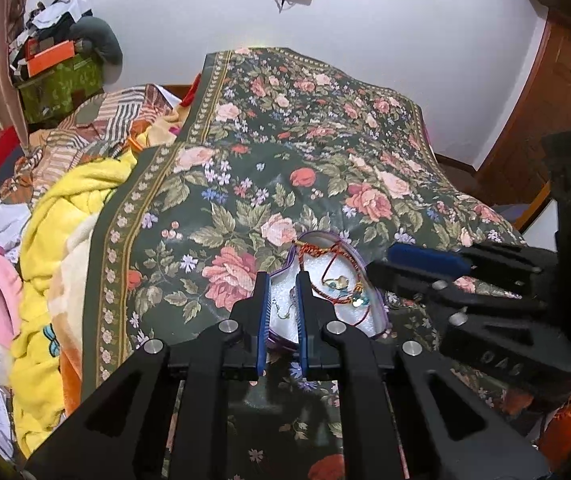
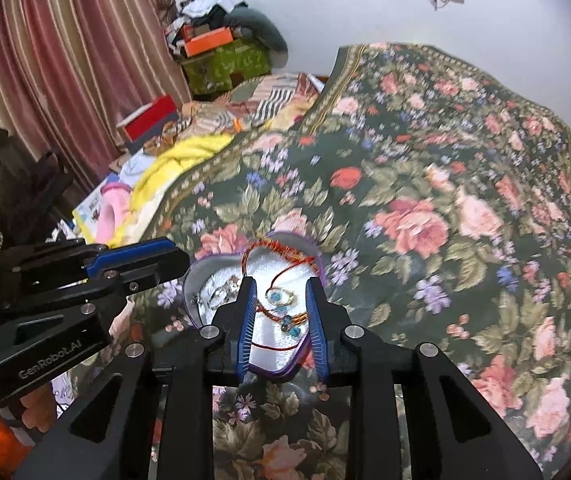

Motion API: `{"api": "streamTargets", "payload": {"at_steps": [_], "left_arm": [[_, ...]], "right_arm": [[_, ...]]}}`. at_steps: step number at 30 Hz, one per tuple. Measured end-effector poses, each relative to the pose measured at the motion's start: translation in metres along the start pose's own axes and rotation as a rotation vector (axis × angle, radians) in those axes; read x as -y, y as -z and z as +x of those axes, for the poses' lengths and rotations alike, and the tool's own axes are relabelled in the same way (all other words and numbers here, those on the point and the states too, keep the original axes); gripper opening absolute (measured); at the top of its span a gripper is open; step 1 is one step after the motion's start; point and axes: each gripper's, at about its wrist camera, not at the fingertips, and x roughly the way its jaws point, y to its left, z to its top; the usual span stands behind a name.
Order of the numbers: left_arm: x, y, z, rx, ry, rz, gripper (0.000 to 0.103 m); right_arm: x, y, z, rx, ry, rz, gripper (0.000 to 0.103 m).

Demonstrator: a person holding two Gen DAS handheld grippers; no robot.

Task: Organize jewelry
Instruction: 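Open the left tool over the tin while the right tool releases the gold ring into it, then move both open tools back to the remaining pieces on the cover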

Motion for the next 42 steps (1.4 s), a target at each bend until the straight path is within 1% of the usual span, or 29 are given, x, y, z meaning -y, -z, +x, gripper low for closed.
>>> {"api": "streamTargets", "payload": {"at_steps": [4,5,10,13,17,23,29,32,37,42], "left_arm": [[0.007,-0.004,-0.012,0.027,0.000,0.015,0.023],[0.009,-0.004,-0.015,0.034,0.001,0.018,0.025],[0.020,-0.005,-0.023,0.046,0.013,0.030,0.025],[0.027,-0.004,-0.023,0.041,0.022,0.040,0.025],[0.036,0.000,-0.019,0.024,0.039,0.049,0.025],[0.050,0.010,-0.007,-0.022,0.073,0.068,0.025],[0.066,0.031,0.013,-0.100,0.131,0.074,0.025],[0.075,0.041,0.022,-0.131,0.146,0.085,0.025],[0.084,0.050,0.032,-0.162,0.166,0.089,0.025],[0.089,0.054,0.040,-0.185,0.163,0.096,0.025]], "right_arm": [[0.006,-0.003,-0.023,0.055,0.046,0.001,0.026],[0.009,-0.003,-0.030,0.067,0.060,0.002,0.026],[0.030,0.001,-0.052,0.092,0.130,0.022,0.026],[0.043,0.006,-0.058,0.084,0.158,0.043,0.026],[0.058,0.018,-0.057,0.053,0.184,0.080,0.026],[0.068,0.039,-0.043,-0.014,0.177,0.106,0.026],[0.071,0.061,-0.014,-0.120,0.159,0.118,0.026],[0.075,0.069,-0.005,-0.154,0.149,0.127,0.026],[0.080,0.068,-0.002,-0.154,0.120,0.150,0.026],[0.075,0.065,0.004,-0.153,0.120,0.121,0.026]]}}
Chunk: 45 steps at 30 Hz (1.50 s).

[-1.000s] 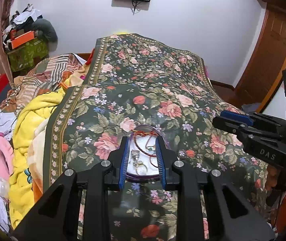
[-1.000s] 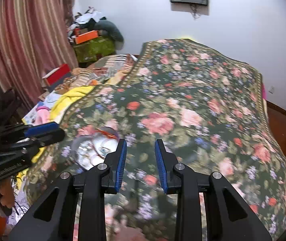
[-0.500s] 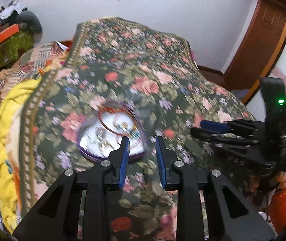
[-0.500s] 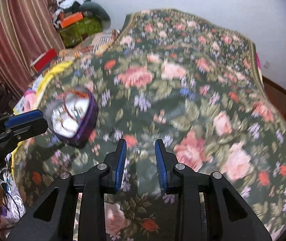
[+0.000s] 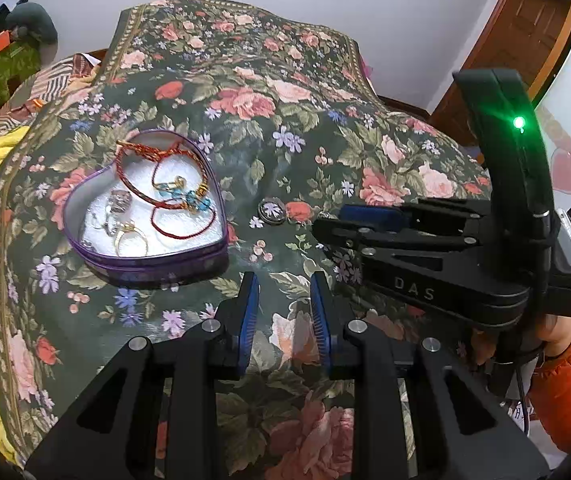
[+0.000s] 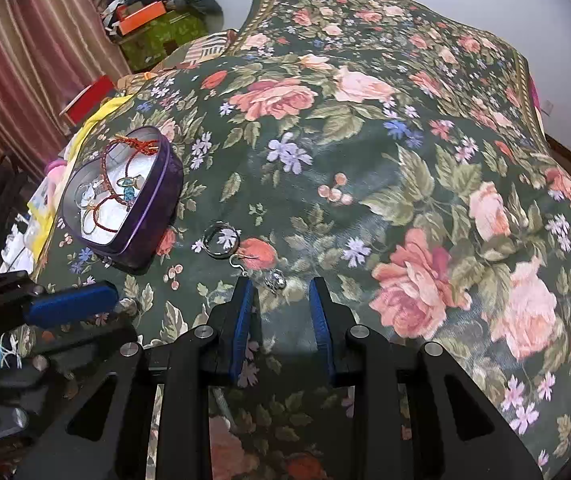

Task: Organize jewelry
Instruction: 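Move both open tools back to the remaining pieces on the cover, then grasp the silver hoop ring with the left tool while the right tool grasps the small silver charm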

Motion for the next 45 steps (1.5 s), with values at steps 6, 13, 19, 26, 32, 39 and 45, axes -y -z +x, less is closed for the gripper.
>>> {"api": "streamTargets", "payload": {"at_steps": [6,13,19,26,32,39,45], "left_arm": [[-0.001,-0.005,0.014,-0.015,-0.016,-0.014,0.025],[0.000,-0.012,0.025,-0.026,-0.037,-0.020,0.025],[0.004,-0.021,0.037,-0.022,-0.074,-0.026,0.025],[0.008,-0.035,0.052,-0.012,-0.119,-0.022,0.025],[0.016,-0.037,0.061,0.010,-0.196,0.026,0.023],[0.017,-0.036,0.055,0.013,-0.170,0.038,0.020],[0.022,-0.033,0.020,0.078,-0.150,0.052,0.019]], "right_arm": [[-0.001,-0.004,0.007,0.010,0.023,-0.013,0.011],[0.001,-0.003,0.000,0.028,0.027,-0.017,0.009],[0.012,0.003,-0.026,0.080,0.047,-0.004,0.009],[0.030,0.007,-0.046,0.120,0.041,0.038,0.009],[0.029,0.008,-0.050,0.133,0.021,0.047,0.009],[0.030,0.007,-0.054,0.144,0.012,0.053,0.009],[0.024,0.001,-0.058,0.160,0.010,0.048,0.009]]}}
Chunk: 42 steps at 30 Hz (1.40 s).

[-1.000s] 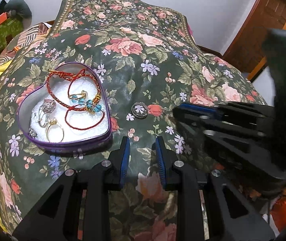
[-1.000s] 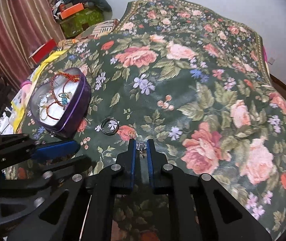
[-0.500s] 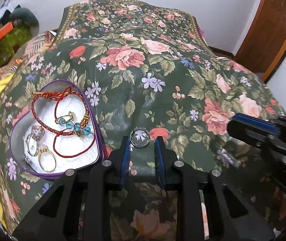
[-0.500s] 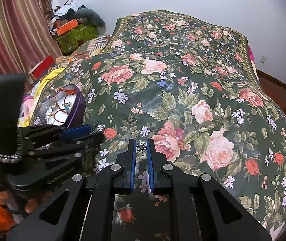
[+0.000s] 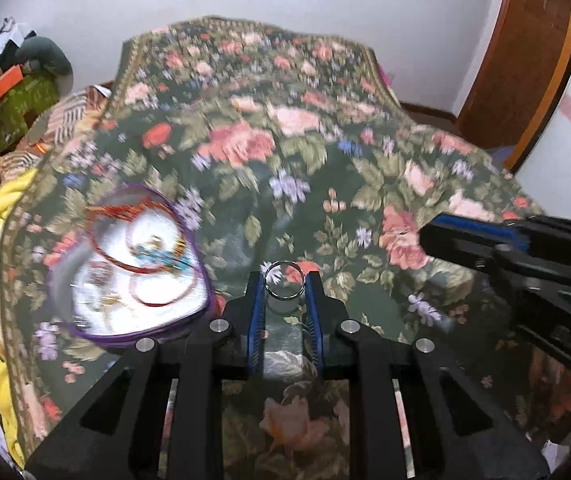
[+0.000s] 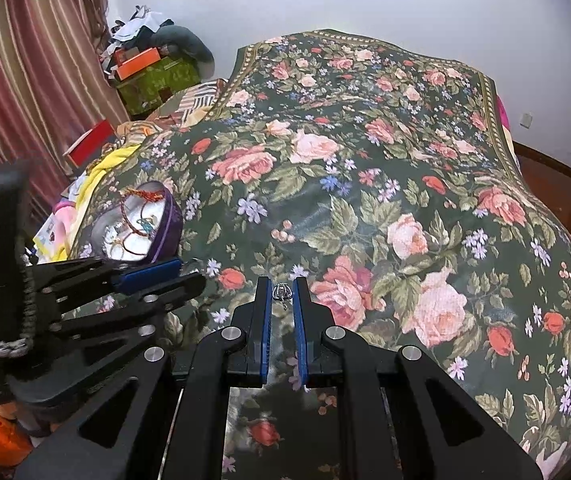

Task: Organize jewelry
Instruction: 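Grasp the silver hoop ring with the left tool while the right tool grasps the small silver charm, then carry the hoop ring with the left tool while the right tool carries the charm to the tin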

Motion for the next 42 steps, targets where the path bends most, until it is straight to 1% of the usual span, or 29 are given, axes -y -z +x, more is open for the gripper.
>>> {"api": "streamTargets", "payload": {"at_steps": [4,9,14,17,22,26,32,42], "left_arm": [[-0.017,-0.008,-0.033,0.073,-0.005,-0.035,0.020],[-0.051,-0.020,-0.066,0.154,-0.044,-0.089,0.020],[-0.080,-0.021,-0.085,0.197,-0.084,-0.127,0.020],[-0.092,-0.019,-0.091,0.207,-0.093,-0.142,0.020],[-0.102,-0.013,-0.092,0.203,-0.095,-0.149,0.020],[-0.104,-0.008,-0.084,0.180,-0.087,-0.143,0.020],[-0.106,0.001,-0.067,0.134,-0.074,-0.147,0.019],[-0.113,0.012,-0.043,0.068,-0.070,-0.167,0.020]], "right_arm": [[-0.010,-0.007,0.000,0.015,-0.019,-0.006,0.009],[-0.030,-0.023,0.001,0.049,-0.061,-0.025,0.009],[-0.057,-0.038,0.002,0.080,-0.112,-0.058,0.009],[-0.072,-0.043,0.005,0.088,-0.134,-0.076,0.009],[-0.092,-0.046,0.013,0.081,-0.162,-0.104,0.009],[-0.101,-0.043,0.025,0.056,-0.169,-0.119,0.009],[-0.105,-0.037,0.041,0.008,-0.172,-0.125,0.009],[-0.109,-0.030,0.058,-0.040,-0.169,-0.133,0.009]]}}
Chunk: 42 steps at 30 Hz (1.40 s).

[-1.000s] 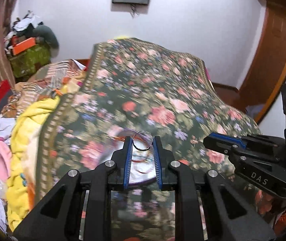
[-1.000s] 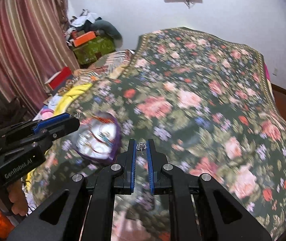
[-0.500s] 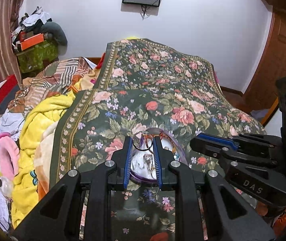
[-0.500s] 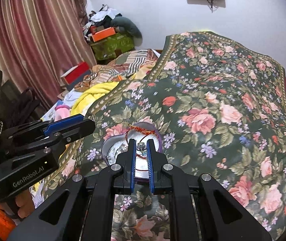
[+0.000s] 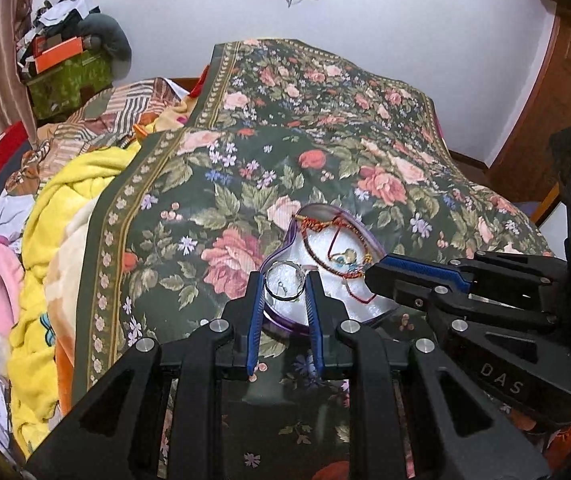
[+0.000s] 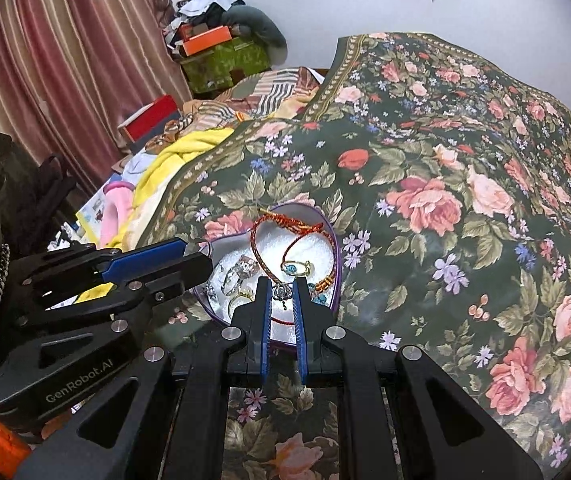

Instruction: Organize jewelry

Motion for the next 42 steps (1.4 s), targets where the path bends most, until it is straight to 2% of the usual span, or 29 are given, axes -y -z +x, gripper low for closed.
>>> {"api": "streamTargets", "payload": {"at_steps": [13,22,31,42], "left_arm": [[-0.003,0.000,0.001,-0.008,0.013,-0.015,0.019],[-0.001,-0.006,-0.021,0.029,0.009,-0.013,0.020],[0.012,-0.017,-0.079,0.155,-0.009,0.028,0.020],[0.042,-0.020,-0.184,0.413,-0.024,0.090,0.020]], "right_arm": [[-0.002,0.005,0.010,-0.039,0.015,-0.020,0.010],[-0.004,0.002,-0.003,-0.031,0.020,-0.023,0.011],[-0.014,-0.013,-0.066,0.129,0.048,-0.017,0.011],[-0.051,-0.014,-0.174,0.420,0.102,-0.061,0.011]]}}
